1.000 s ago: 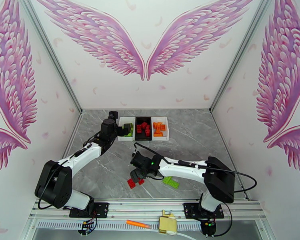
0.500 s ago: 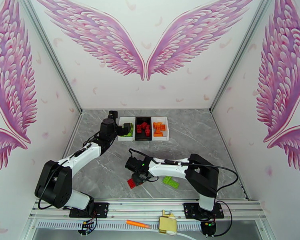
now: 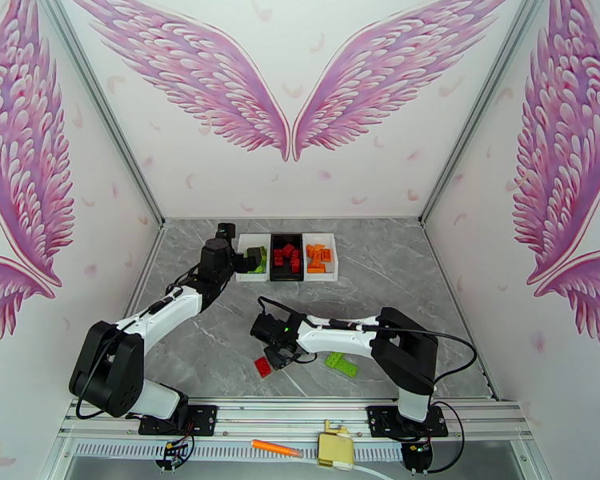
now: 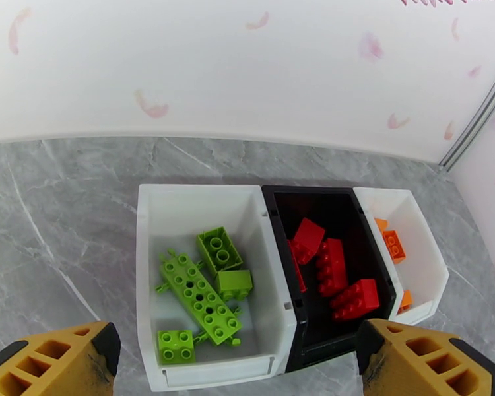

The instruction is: Sort the legos into containers by color

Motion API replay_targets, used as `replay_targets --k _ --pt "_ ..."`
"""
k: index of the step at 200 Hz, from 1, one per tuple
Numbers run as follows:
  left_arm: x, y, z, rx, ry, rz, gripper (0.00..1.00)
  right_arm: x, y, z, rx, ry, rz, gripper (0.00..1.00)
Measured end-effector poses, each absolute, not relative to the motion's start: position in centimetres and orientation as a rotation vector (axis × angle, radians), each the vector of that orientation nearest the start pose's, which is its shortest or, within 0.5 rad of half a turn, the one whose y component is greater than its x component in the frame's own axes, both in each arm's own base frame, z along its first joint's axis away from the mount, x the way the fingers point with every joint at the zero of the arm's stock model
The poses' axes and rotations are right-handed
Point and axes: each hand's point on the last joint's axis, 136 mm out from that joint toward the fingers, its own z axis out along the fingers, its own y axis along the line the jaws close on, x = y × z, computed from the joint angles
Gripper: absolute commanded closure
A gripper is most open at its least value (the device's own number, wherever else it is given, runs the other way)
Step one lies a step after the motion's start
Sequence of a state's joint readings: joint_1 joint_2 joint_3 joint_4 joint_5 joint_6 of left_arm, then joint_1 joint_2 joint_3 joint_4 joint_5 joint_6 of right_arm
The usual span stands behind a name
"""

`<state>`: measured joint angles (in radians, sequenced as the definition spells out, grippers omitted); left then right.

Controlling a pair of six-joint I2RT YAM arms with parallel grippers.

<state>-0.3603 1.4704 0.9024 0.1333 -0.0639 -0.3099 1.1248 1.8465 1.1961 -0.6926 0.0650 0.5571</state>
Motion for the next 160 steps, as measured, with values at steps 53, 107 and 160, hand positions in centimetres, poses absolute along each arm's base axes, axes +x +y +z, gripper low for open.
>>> replay_targets --k 53,107,160 --pt "40.5 -14.9 18.8 0.054 1.989 -0.378 0.01 23.2 32.1 8.9 -0.593 2.613 0.221 0.71" --pt "36.2 -17.6 19.7 0.262 1.904 -0.388 0.01 33.6 27.5 14.9 -0.274 2.399 0.28 0.71" --pt "32.3 -19.3 18.8 0.413 1.875 -0.403 0.01 43.1 26.6 15.0 -0.156 2.315 0.252 0.71"
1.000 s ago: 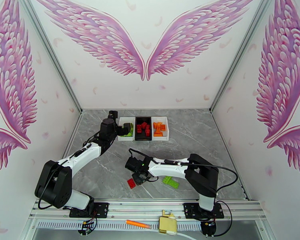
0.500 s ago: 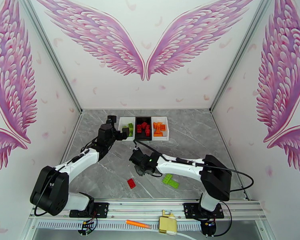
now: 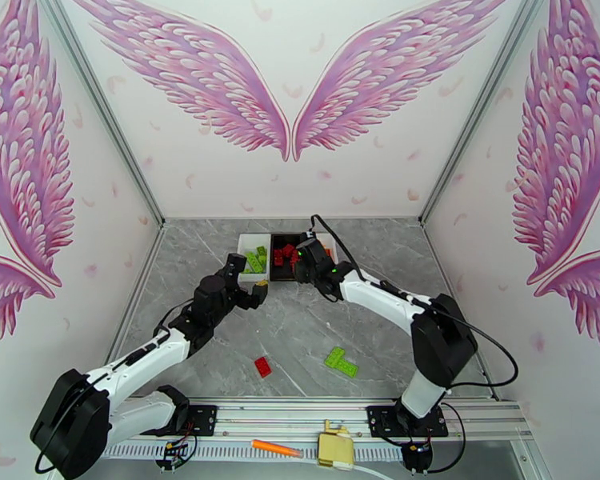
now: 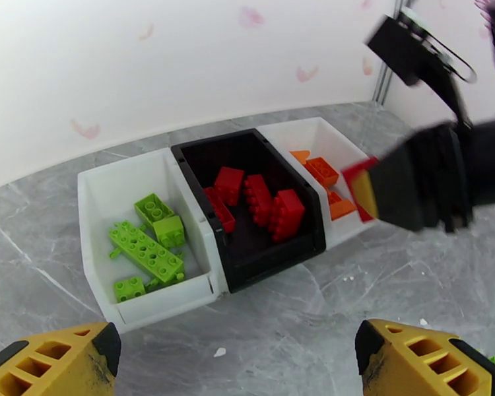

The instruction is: Sort the legos into containers by color

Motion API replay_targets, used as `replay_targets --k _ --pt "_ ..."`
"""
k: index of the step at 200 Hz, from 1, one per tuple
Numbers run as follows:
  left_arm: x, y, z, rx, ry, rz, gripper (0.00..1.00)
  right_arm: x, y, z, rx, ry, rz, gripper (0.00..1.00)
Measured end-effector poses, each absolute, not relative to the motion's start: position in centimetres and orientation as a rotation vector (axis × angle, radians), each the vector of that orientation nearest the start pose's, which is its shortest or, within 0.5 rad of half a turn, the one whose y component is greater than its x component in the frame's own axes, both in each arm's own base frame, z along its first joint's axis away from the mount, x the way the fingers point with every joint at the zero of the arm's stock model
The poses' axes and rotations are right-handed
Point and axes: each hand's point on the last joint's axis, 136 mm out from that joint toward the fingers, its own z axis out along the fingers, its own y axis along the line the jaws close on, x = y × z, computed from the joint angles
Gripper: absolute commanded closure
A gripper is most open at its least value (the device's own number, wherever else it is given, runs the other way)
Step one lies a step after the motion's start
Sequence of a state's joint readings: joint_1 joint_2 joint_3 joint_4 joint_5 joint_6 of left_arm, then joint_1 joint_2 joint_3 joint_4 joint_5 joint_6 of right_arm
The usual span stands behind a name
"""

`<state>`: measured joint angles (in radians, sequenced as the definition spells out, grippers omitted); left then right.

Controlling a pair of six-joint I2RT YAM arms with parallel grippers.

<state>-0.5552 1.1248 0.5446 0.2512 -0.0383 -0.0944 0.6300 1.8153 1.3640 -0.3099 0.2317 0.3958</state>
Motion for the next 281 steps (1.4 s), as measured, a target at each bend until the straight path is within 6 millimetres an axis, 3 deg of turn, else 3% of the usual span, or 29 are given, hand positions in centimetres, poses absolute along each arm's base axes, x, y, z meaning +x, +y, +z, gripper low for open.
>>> replay_targets --k 55,102,118,141,189,238,281 --pt "29.5 -19.9 18.7 0.481 1.863 -0.433 0.01 49.6 29.5 13.6 -0.168 2.289 0.276 0.71" --pt "28.4 -20.2 17.8 0.53 1.891 -0.439 0.01 51.6 31.4 12.9 -0.205 2.281 0.3 0.67" --pt "28.4 -20.2 17.6 0.537 1.894 -0.435 0.01 52.1 31.9 12.6 -0.213 2.281 0.31 0.6" --pt "28.3 -20.1 17.2 0.539 1.912 -0.428 0.01 52.0 32.2 12.4 -0.229 2.287 0.319 0.39" --pt "27.0 -19.7 15.7 0.477 2.003 -0.399 0.01 50.7 31.8 13.3 -0.273 2.274 0.342 0.15" --pt "22.5 -21.6 15.4 0.584 2.028 -0.488 0.01 47.9 30.5 17.8 -0.326 2.16 0.39 0.07" --pt "17.5 -22.1 11.0 0.704 2.147 -0.523 0.01 46.5 29.3 19.4 -0.365 2.1 0.367 0.05"
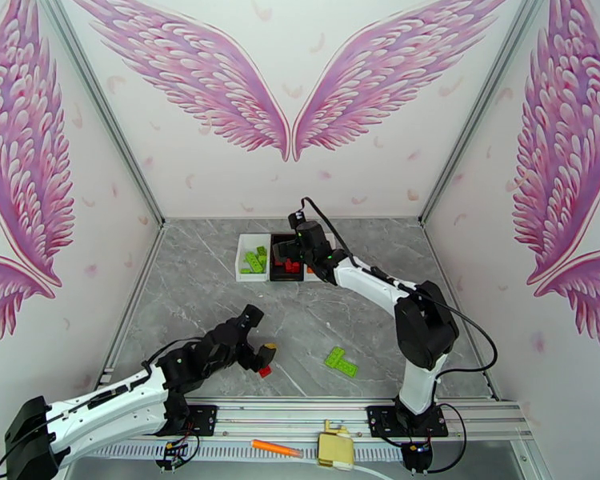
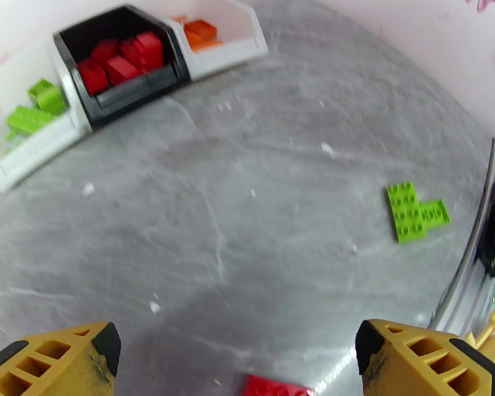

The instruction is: Sort the legos into containers by color

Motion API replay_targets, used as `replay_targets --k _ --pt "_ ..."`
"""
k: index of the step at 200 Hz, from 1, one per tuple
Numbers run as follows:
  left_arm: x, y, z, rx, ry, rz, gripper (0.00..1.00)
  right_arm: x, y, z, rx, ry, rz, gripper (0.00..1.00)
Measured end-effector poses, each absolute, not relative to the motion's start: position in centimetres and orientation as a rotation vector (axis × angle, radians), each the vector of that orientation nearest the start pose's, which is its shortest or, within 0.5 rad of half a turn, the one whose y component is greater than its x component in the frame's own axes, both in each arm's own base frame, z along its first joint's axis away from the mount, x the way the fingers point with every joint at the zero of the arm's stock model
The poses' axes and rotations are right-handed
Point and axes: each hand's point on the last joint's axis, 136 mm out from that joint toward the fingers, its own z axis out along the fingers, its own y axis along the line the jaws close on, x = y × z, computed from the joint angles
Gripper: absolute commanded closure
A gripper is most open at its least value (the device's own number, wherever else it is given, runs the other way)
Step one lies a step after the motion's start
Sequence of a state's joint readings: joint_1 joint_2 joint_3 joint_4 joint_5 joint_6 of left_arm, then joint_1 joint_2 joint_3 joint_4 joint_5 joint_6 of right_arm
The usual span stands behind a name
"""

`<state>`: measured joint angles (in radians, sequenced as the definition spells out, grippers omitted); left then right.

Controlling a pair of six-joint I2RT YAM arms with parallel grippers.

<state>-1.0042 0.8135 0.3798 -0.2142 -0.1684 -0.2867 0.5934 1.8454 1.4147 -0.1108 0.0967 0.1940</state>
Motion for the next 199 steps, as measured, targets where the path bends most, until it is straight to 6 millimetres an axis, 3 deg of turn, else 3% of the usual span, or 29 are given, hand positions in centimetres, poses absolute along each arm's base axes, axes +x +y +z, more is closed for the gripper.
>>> replay_targets --k 53,105,173,199 --pt "14.7 -21.4 7.2 0.753 2.231 -0.483 0.02 45.7 28.8 18.0 -0.381 2.119 0.347 0.05" --pt "14.1 -20.4 4.6 0.714 2.299 -0.455 0.04 45.5 28.6 18.0 -0.377 2.107 0.351 0.05" --pt "13.9 -20.5 1.5 0.762 2.377 -0.373 0.08 45.3 28.4 18.0 -0.376 2.106 0.351 0.05" --pt "14.3 -20.6 1.4 0.751 2.375 -0.333 0.12 45.3 28.4 18.0 -0.376 2.106 0.351 0.05"
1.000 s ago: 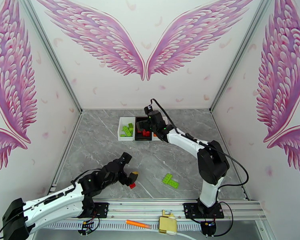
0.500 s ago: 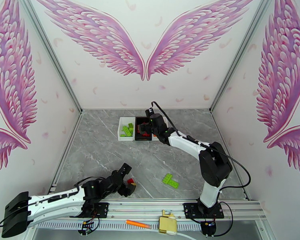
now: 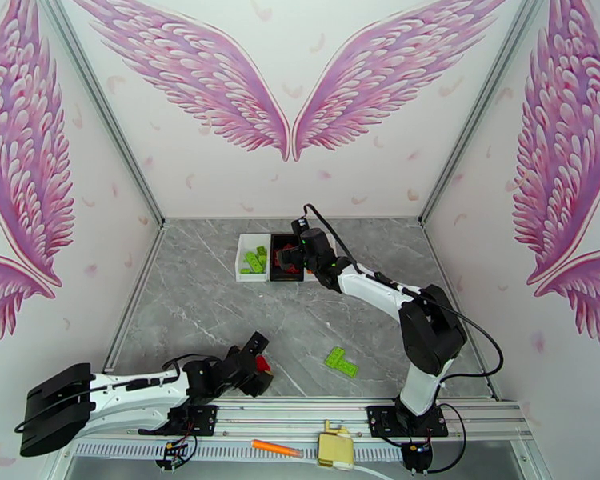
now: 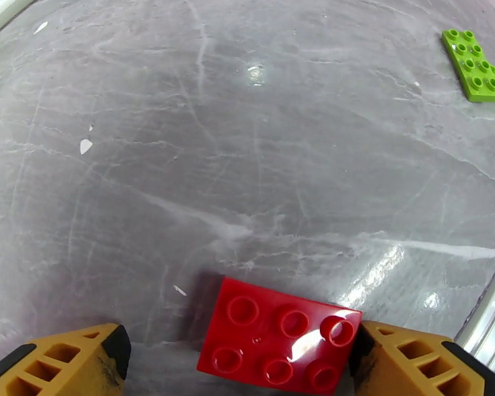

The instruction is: Sort the legos into containers by color

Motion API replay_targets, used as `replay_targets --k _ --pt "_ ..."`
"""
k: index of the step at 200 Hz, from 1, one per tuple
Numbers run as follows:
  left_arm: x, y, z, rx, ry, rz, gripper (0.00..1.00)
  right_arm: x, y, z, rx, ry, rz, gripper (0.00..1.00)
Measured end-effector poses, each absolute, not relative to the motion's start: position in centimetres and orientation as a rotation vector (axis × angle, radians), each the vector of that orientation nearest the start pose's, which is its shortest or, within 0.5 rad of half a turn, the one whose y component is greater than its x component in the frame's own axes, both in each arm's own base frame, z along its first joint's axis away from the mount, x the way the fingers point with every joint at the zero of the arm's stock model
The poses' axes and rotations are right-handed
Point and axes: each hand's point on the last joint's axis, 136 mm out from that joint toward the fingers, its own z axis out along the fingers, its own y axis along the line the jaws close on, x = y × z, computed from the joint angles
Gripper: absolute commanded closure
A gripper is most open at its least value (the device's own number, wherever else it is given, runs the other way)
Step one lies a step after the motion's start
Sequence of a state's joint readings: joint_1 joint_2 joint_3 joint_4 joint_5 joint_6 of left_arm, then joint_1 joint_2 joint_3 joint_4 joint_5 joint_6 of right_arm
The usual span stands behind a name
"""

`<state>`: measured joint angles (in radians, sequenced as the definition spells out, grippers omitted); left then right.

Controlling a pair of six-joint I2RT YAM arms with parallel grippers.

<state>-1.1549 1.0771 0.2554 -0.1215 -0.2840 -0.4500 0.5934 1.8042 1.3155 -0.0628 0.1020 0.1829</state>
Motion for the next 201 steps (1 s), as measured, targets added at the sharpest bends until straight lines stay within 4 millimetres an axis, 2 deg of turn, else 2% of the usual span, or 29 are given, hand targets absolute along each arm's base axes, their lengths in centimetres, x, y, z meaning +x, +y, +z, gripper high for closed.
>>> replay_targets --k 84,144,160,201 --pt "15.6 -20.5 1.4 0.68 2.397 -0.281 0.2 45.3 28.4 18.1 -0.373 2.105 0.354 0.05" --pt "18.7 -18.7 1.8 0.327 2.497 -0.3 0.18 44.9 28.2 17.4 -0.37 2.118 0.354 0.05" --pt "18.9 -18.0 1.9 0.258 2.528 -0.276 0.14 44.8 28.1 17.3 -0.369 2.123 0.353 0.05" --pt "18.6 -16.7 2.4 0.097 2.608 -0.21 0.13 44.5 27.8 17.7 -0.363 2.115 0.355 0.05"
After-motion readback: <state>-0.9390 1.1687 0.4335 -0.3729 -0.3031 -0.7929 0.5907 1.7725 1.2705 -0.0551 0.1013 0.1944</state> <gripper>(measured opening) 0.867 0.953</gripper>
